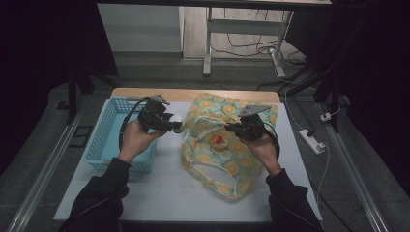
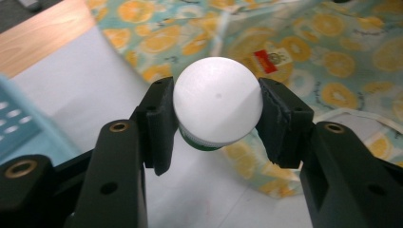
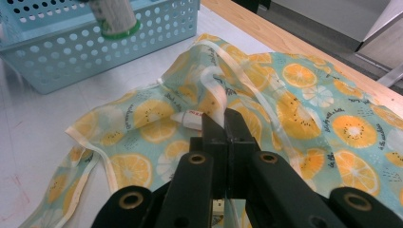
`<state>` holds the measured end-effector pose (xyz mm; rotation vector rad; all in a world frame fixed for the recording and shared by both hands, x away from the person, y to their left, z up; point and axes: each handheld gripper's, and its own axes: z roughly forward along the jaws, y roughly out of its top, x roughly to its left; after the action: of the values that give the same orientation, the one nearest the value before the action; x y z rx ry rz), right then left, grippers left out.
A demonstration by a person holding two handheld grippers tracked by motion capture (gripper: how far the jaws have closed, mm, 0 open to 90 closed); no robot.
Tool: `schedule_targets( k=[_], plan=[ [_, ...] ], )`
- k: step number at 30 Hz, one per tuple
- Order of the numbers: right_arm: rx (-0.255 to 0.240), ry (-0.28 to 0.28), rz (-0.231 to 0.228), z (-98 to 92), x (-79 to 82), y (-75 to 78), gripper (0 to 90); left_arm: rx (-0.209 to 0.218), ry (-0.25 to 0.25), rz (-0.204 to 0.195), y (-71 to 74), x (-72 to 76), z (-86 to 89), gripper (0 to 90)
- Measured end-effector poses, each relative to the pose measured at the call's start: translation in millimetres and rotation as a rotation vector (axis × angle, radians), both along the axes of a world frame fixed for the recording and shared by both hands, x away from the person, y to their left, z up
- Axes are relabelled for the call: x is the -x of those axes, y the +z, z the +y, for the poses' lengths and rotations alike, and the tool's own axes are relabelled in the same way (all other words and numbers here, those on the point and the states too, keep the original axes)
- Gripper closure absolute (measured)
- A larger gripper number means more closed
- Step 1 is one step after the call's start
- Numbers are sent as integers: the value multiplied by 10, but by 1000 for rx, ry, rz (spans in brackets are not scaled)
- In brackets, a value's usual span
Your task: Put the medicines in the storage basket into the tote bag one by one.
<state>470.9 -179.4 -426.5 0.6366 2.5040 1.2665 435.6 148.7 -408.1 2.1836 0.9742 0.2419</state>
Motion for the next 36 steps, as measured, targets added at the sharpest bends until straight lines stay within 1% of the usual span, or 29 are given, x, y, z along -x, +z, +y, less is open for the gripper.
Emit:
schedule_targets(
  k=[5, 12, 17, 22, 24, 29, 32, 36],
  plan=[
    [0, -1, -3, -5, 4, 8, 894, -4, -51, 3, -32, 9, -183, 505],
    [-3, 0, -4, -9, 7, 15, 894, 8, -94, 15, -100, -29, -400, 505],
    [-6, 1, -2, -12, 7, 17, 894, 4, -120, 20, -160, -75, -557, 505],
    [-11, 2, -2, -12, 9, 17, 894, -5, -142, 24, -204, -125, -701, 505],
    [-9, 2, -2, -12, 12, 21, 894, 1, -147, 26, -224, -144, -756, 505],
    [-12, 3, -7, -14, 18, 29, 894, -6, -171, 31, -274, -196, -898, 505],
    [-13, 5, -8, -14, 19, 32, 894, -11, -181, 26, -299, -229, -989, 505],
    [-16, 5, -10, -18, 24, 37, 894, -17, -182, 25, -333, -279, -1086, 504]
  ],
)
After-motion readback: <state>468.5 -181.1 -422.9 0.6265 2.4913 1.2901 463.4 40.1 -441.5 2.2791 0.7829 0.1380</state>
